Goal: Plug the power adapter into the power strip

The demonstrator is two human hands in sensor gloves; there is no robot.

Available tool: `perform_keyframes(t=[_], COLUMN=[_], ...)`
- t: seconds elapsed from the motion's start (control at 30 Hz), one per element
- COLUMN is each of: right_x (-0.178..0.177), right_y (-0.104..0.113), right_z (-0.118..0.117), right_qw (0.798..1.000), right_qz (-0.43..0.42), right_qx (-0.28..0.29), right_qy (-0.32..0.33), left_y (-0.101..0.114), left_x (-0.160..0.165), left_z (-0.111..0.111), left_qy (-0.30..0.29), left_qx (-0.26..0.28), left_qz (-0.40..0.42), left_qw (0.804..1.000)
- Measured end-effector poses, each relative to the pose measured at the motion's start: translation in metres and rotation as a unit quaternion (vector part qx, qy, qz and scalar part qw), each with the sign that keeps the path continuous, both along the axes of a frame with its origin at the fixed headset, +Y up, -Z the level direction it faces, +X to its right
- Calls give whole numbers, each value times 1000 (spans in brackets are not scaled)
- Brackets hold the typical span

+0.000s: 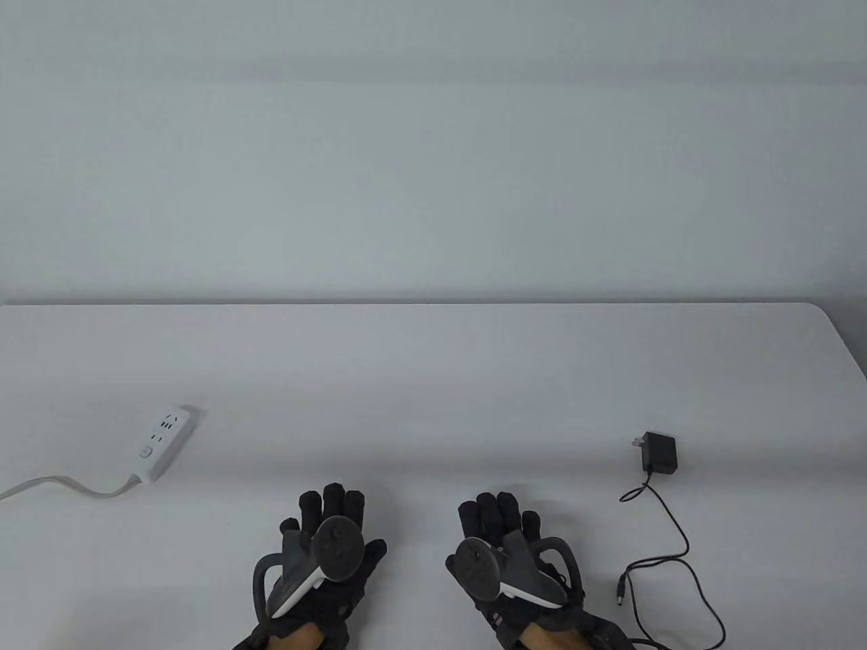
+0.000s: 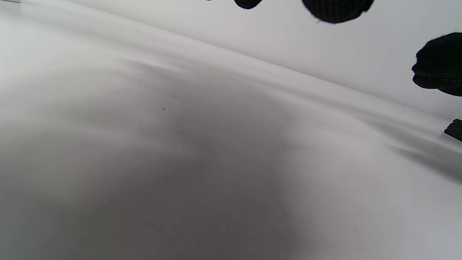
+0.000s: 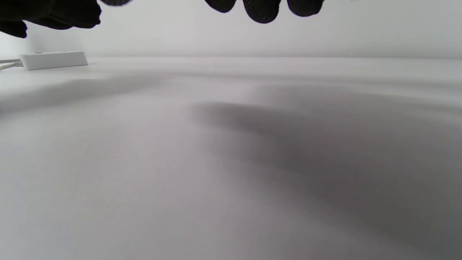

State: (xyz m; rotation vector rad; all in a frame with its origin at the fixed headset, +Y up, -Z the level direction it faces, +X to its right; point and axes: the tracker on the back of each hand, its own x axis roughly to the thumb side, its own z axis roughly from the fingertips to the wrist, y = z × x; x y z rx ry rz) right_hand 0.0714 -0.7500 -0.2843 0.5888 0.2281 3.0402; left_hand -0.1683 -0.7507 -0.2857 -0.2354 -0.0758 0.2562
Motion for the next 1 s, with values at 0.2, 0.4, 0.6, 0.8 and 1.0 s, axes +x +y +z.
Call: perform_keyframes(t=[0.2, 0.4, 0.6, 0.8, 1.0], right_x=[0, 1, 1, 0, 4], right_y=[0, -1, -1, -1, -3], right_z=[-1, -1, -1, -1, -6], right_qw=[1000, 1000, 1000, 1000, 1000], right_qz=[1, -2, -3, -1, -7], right_qx=[-2, 1, 1, -1, -14], right_qy=[-2, -3, -3, -2, -8], left_y=[1, 0, 0, 0, -1], left_x=[1, 1, 1, 1, 1], left_z=[0, -1, 0, -1, -1], left_qy=[-4, -8, -9, -10, -14], left_qx=[0, -4, -3, -6, -10], left_qz=[4, 3, 4, 6, 7], left_qw=[1000, 1000, 1000, 1000, 1000])
